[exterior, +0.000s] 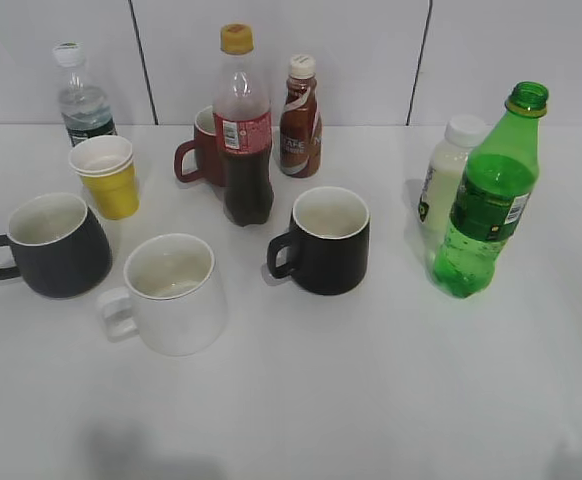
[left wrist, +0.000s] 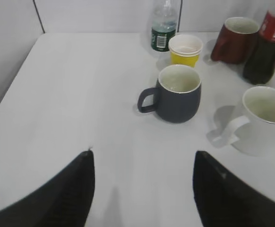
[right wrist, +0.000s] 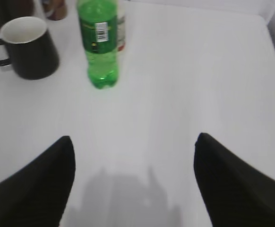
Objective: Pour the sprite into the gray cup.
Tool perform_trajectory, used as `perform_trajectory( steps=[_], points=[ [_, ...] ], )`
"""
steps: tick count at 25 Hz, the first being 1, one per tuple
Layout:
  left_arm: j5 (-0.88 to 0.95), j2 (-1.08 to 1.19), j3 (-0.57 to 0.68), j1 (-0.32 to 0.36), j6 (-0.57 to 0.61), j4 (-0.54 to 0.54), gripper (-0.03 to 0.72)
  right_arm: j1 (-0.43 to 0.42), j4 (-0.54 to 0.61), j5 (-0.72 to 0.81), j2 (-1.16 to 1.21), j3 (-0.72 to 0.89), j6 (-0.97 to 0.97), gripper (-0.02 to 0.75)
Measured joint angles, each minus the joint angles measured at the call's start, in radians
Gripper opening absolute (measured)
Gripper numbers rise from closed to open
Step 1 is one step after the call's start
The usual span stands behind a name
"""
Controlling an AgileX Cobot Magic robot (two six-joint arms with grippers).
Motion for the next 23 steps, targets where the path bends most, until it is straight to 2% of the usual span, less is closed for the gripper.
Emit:
perform_trajectory(
  steps=[4,23],
  points=[
    [0.0,-0.002,0.0,-0.027,0.0,0.0,0.471,-0.099,0.0,-0.001,0.0,0.0,0.0,0.585],
    [0.0,-0.002,0.0,-0.029,0.0,0.0,0.415,-0.103,0.0,-0.001,0.0,0.0,0.0,0.585]
  ],
)
